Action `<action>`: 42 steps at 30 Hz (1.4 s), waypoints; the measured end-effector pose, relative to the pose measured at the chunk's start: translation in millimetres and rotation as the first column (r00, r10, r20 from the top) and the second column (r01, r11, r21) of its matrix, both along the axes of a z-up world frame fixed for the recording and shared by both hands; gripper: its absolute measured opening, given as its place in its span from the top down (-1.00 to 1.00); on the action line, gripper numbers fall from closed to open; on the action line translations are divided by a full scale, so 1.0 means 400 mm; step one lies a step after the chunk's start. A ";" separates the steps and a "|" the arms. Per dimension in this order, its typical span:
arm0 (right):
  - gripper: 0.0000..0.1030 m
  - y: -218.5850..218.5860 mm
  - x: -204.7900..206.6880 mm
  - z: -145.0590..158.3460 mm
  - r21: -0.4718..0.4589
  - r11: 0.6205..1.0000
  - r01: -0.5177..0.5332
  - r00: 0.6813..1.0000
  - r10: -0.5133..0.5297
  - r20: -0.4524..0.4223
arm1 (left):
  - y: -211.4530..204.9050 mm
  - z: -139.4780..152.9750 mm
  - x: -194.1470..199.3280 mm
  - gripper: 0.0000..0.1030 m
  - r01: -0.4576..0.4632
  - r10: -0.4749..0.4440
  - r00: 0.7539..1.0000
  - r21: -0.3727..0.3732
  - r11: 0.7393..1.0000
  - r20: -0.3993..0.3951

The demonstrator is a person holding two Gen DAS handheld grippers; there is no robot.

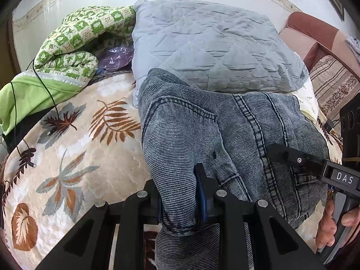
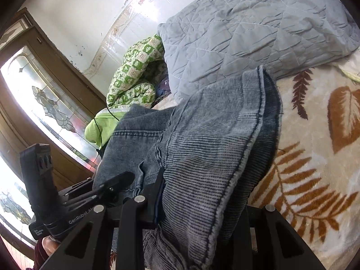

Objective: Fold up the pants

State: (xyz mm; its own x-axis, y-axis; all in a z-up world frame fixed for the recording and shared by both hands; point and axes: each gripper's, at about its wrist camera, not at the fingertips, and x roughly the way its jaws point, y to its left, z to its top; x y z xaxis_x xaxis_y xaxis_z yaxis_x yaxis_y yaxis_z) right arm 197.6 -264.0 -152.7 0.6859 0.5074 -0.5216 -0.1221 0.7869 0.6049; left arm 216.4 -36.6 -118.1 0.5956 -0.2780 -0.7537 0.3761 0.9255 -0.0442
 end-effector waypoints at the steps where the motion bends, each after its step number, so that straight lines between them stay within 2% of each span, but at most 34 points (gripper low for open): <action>1: 0.37 -0.001 0.002 0.000 -0.001 1.000 0.002 1.000 -0.002 -0.001 | -0.001 -0.002 0.001 0.50 0.001 -0.001 1.000 0.001 1.000 0.002; 42: 0.37 0.024 0.066 -0.088 -0.025 1.000 -0.006 0.987 0.001 -0.162 | 0.008 -0.109 0.039 0.47 -0.027 0.027 0.995 0.004 1.000 -0.094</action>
